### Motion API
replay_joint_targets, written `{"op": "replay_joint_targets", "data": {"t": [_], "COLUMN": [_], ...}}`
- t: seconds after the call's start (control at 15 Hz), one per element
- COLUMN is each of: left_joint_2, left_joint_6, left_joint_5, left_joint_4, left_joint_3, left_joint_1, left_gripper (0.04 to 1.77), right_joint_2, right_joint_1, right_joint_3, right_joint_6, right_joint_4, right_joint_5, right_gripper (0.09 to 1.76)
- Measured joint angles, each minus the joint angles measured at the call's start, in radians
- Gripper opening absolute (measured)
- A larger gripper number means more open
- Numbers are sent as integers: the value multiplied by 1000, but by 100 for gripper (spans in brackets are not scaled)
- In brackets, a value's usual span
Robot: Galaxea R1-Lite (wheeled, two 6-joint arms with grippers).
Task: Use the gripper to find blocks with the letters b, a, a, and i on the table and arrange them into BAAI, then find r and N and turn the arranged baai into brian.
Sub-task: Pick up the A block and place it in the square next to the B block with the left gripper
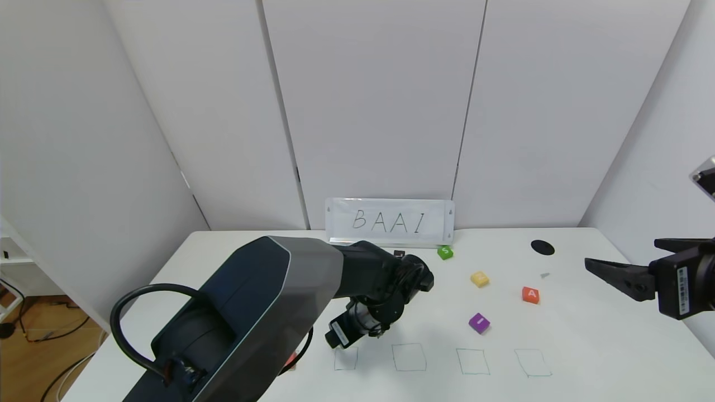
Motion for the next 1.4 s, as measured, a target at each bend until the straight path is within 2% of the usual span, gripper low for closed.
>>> {"op": "replay_joint_targets", "data": {"t": [0.67, 0.73, 0.93, 1.13, 1.2, 1.27, 1.4], "left_joint_2": [-6, -6, -6, -3, -1, 0, 3], "left_joint_6": [-3, -3, -4, -4, -3, -3, -2], "left_joint_5": [-34, -34, -33, -29, -27, -23, -21], "left_joint_4": [2, 2, 1, -2, -3, -4, -6], "left_joint_3": [-4, -4, -4, -5, -5, -6, -6], "left_joint_1": [-16, -17, -18, -14, -13, -11, -11], "left_gripper": [172, 163, 114, 81, 60, 50, 50], "right_joint_2": [-1, -1, -2, -2, -2, -2, -2], "right_joint_1": [1, 1, 1, 1, 1, 1, 1], "right_joint_3": [0, 0, 0, 1, 1, 1, 1], "right_joint_6": [0, 0, 0, 0, 0, 0, 0], "right_joint_4": [0, 0, 0, 0, 0, -1, -1], "right_joint_5": [0, 0, 0, 0, 0, 0, 0], "right_gripper": [171, 171, 171, 171, 171, 171, 171]}}
